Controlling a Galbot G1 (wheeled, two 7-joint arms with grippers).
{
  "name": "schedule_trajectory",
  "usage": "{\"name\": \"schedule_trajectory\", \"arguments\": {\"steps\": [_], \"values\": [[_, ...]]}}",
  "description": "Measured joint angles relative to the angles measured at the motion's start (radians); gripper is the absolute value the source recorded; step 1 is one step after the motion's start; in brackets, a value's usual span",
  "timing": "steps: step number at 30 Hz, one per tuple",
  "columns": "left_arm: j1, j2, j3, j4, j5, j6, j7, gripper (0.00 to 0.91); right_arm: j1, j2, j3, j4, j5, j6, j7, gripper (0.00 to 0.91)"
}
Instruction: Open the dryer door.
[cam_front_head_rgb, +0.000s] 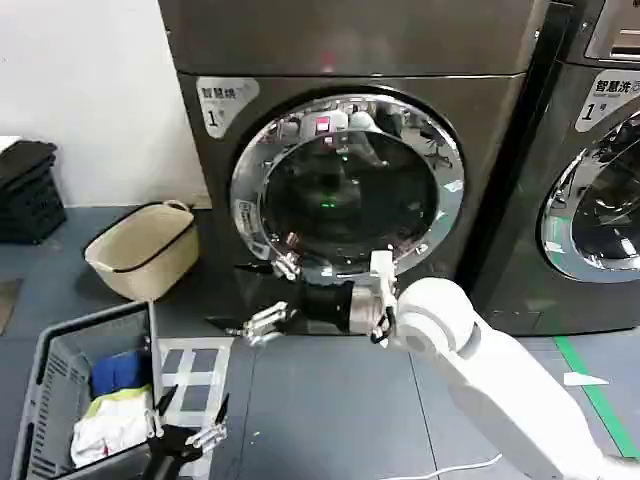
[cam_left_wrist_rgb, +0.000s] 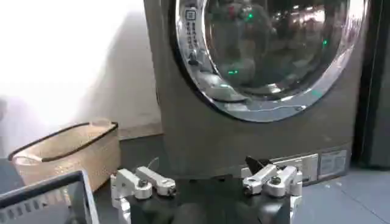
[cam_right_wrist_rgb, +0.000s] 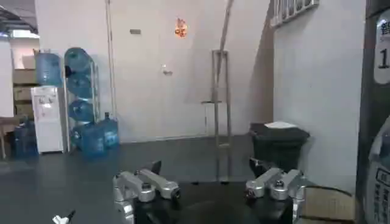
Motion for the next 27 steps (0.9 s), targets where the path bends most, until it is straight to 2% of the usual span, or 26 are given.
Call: {"name": "schedule_trajectory", "arguments": {"steps": [6, 21, 27], "values": [[0.001, 0.000, 0.000, 0.000, 0.000, 0.000, 0.000, 0.907, -0.034, -0.008, 0.034, 0.015, -0.086, 0.004, -0.018, 0.907], [-0.001, 0.006, 0.002, 0.000, -0.002, -0.001, -0.002, 0.907, -0.173, -0.081, 0.169, 0.030, -0.114, 0.103, -0.002, 0.907], [0.000, 0.007, 0.002, 0.000, -0.002, -0.001, -0.002, 0.907, -0.235, -0.095, 0.240, 0.013, -0.161, 0.146, 0.033, 0.907]]}}
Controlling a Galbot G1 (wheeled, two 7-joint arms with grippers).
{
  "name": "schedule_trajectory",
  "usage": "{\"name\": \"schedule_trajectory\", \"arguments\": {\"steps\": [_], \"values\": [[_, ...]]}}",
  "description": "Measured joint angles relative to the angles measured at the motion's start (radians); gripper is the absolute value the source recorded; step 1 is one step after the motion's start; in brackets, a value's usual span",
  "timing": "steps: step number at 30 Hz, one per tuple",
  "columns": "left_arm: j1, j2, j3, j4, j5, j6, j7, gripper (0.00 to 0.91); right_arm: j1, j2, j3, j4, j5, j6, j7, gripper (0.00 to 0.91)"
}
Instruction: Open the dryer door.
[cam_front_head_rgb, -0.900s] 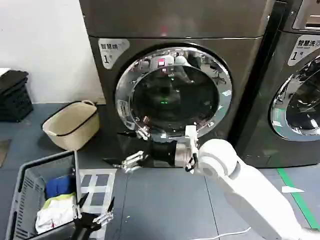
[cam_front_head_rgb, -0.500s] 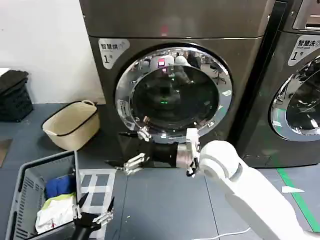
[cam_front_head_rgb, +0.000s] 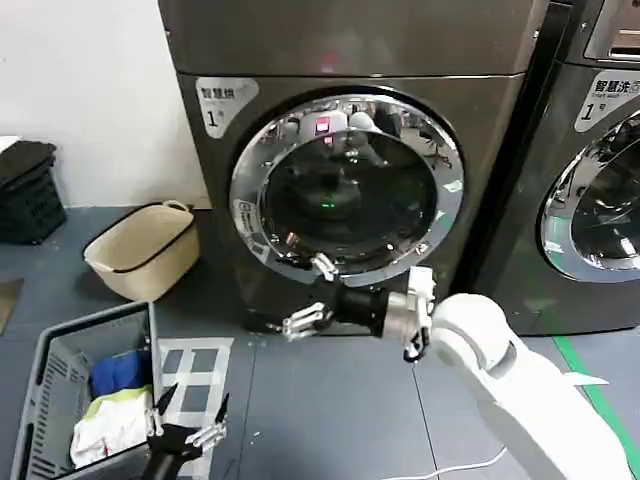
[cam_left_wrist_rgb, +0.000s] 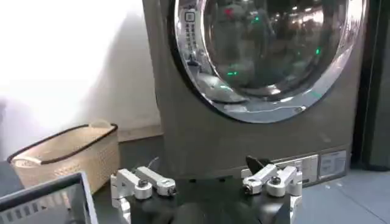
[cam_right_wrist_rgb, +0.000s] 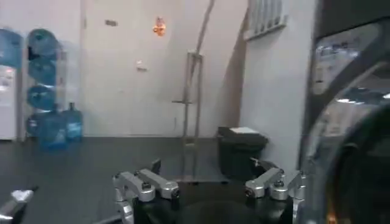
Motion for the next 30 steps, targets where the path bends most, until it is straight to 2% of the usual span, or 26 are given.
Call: {"name": "schedule_trajectory", "arguments": {"steps": [6, 12, 30], "values": [[-0.001, 0.000, 0.000, -0.001, 0.000, 0.000, 0.000, 0.907, -0.019, -0.004, 0.025, -0.030, -0.060, 0.035, 0.072, 0.907], [-0.001, -0.003, 0.000, -0.002, 0.000, -0.001, 0.000, 0.907, -0.003, -0.001, 0.022, -0.068, -0.130, 0.035, 0.149, 0.907], [-0.004, -0.004, 0.002, -0.006, 0.001, -0.001, 0.001, 0.907, 0.135, 0.042, -0.085, -0.245, -0.126, 0.047, 0.200, 0.907]]}}
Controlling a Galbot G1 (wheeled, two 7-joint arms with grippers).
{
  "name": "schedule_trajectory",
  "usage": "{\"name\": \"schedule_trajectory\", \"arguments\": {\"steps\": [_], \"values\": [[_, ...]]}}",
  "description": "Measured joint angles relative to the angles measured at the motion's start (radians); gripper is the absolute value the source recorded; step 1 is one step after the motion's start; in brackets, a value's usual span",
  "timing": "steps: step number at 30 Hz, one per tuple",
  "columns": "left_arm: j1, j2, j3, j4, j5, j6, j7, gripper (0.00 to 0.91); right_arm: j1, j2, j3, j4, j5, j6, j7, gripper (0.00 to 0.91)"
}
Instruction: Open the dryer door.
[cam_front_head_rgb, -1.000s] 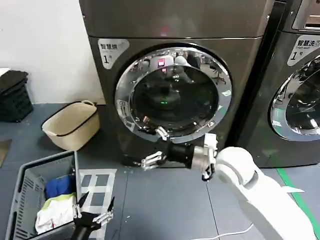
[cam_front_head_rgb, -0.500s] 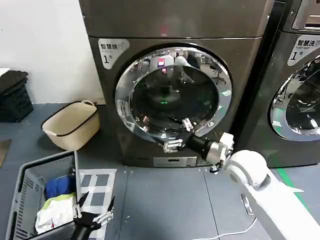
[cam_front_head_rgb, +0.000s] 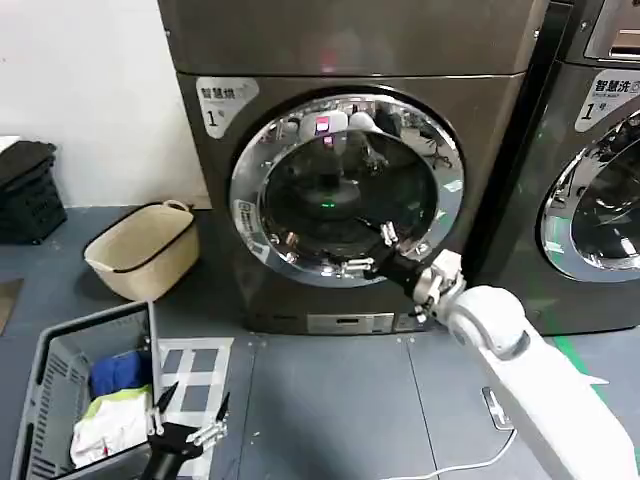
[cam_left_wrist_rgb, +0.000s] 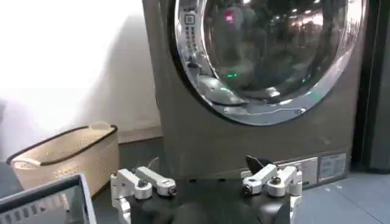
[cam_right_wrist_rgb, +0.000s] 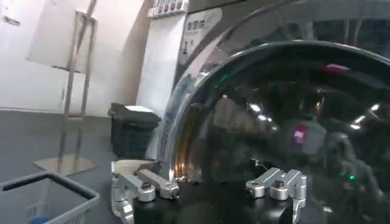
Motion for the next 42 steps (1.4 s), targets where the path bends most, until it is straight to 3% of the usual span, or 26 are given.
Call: {"name": "schedule_trajectory", "arguments": {"steps": [14, 42], "values": [[-0.004, -0.002, 0.008, 0.002, 0.004, 0.000, 0.001, 0.907, 0.071, 0.018, -0.057, -0.107, 0.051, 0.013, -0.065, 0.907], [-0.003, -0.004, 0.019, 0.003, 0.013, 0.000, 0.003, 0.907, 0.188, 0.075, -0.173, -0.220, 0.061, 0.017, -0.114, 0.907]]}}
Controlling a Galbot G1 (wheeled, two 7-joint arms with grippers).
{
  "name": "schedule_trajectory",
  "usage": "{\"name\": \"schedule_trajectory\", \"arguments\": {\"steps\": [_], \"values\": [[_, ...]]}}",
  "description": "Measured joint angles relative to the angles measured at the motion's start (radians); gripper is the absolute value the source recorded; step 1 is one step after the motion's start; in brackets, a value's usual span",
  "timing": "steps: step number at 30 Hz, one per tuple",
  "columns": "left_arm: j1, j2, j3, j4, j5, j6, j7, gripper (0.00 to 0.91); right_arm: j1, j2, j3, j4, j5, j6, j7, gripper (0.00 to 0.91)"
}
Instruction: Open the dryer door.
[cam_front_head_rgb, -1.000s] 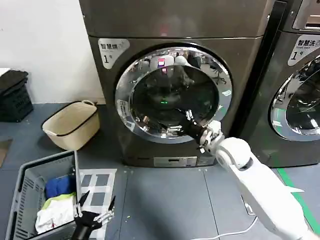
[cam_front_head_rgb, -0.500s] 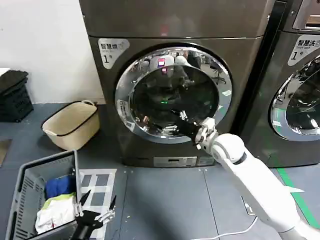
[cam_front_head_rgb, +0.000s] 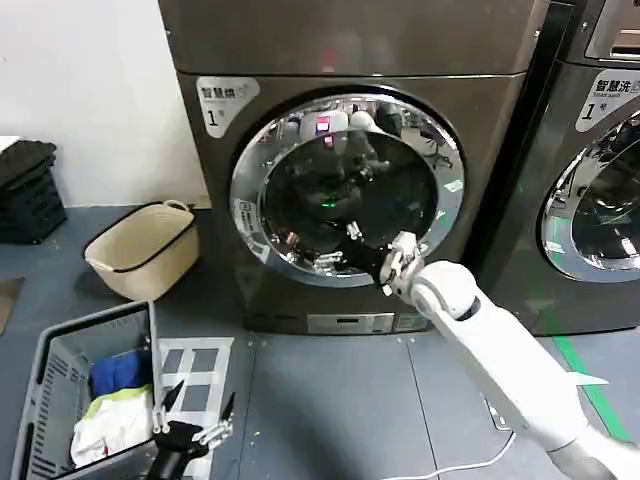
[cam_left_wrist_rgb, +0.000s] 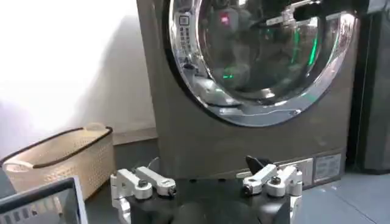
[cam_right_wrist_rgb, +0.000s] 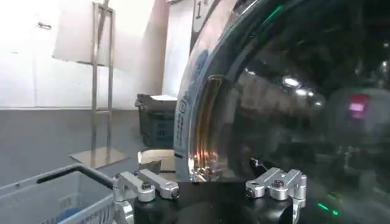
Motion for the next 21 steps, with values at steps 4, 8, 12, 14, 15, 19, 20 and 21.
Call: {"name": "schedule_trajectory", "arguments": {"steps": [4, 8, 12, 14, 15, 19, 20, 21], "values": [[0.000, 0.000, 0.000, -0.001, 0.000, 0.000, 0.000, 0.907, 0.013, 0.014, -0.011, -0.017, -0.001, 0.001, 0.004, 0.907], [0.001, 0.000, -0.001, -0.002, 0.000, 0.000, 0.000, 0.907, 0.025, 0.022, -0.023, -0.034, -0.002, 0.001, 0.005, 0.907], [0.001, -0.001, -0.001, -0.002, 0.001, 0.000, 0.001, 0.907, 0.039, 0.032, -0.035, -0.051, -0.003, 0.002, 0.002, 0.907], [0.000, -0.001, -0.001, -0.002, 0.001, 0.000, 0.001, 0.907, 0.043, 0.036, -0.040, -0.057, -0.003, 0.002, 0.002, 0.907], [-0.001, -0.001, -0.001, -0.002, 0.001, 0.000, 0.001, 0.907, 0.046, 0.039, -0.043, -0.059, -0.003, 0.002, 0.001, 0.907], [-0.002, -0.001, -0.001, -0.001, 0.001, -0.001, 0.002, 0.907, 0.052, 0.052, -0.050, -0.071, -0.005, 0.002, 0.001, 0.907], [-0.002, -0.001, -0.001, -0.001, 0.001, -0.001, 0.002, 0.907, 0.053, 0.055, -0.053, -0.073, -0.005, 0.002, 0.001, 0.907], [-0.003, 0.000, -0.001, 0.000, 0.001, -0.001, 0.002, 0.907, 0.055, 0.058, -0.055, -0.075, -0.005, 0.002, 0.001, 0.907]]}}
